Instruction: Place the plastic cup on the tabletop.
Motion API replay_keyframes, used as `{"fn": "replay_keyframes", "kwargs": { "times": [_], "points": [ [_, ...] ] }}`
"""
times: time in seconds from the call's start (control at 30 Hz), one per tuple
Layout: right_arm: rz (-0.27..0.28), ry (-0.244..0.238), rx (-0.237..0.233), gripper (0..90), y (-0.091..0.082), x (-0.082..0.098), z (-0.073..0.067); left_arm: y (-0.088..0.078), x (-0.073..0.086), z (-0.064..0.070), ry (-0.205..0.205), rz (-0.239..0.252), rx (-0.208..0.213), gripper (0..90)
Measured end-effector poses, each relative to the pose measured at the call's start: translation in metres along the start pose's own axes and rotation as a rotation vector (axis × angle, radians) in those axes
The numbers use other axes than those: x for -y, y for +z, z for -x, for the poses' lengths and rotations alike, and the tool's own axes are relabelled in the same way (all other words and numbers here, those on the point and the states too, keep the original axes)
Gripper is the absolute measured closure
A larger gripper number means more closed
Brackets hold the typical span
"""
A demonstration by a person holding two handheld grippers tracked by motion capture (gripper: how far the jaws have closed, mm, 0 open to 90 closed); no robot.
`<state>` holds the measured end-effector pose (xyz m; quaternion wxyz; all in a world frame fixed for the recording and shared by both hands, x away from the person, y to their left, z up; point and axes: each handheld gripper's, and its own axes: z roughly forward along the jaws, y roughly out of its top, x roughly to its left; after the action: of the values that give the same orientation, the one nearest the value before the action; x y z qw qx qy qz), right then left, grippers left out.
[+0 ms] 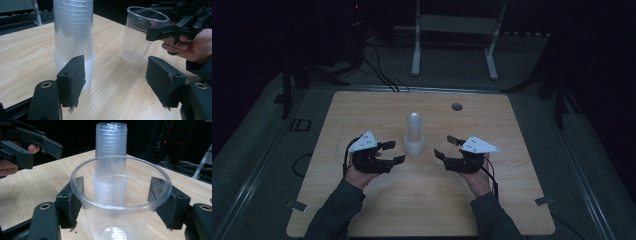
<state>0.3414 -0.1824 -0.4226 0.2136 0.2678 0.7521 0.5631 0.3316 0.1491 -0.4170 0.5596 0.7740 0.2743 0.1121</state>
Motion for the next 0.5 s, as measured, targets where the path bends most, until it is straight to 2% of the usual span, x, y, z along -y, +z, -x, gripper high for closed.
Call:
{"fn": "replay_keyframes", "kwargs": {
  "times": [0.5],
  "points": [
    [-0.004, 0.008, 0.004, 29.0, 0.0047, 0.01, 0.002, 0.0009, 0.0007, 0.0003, -0.001, -0.004, -0.001, 31.8]
  ]
}}
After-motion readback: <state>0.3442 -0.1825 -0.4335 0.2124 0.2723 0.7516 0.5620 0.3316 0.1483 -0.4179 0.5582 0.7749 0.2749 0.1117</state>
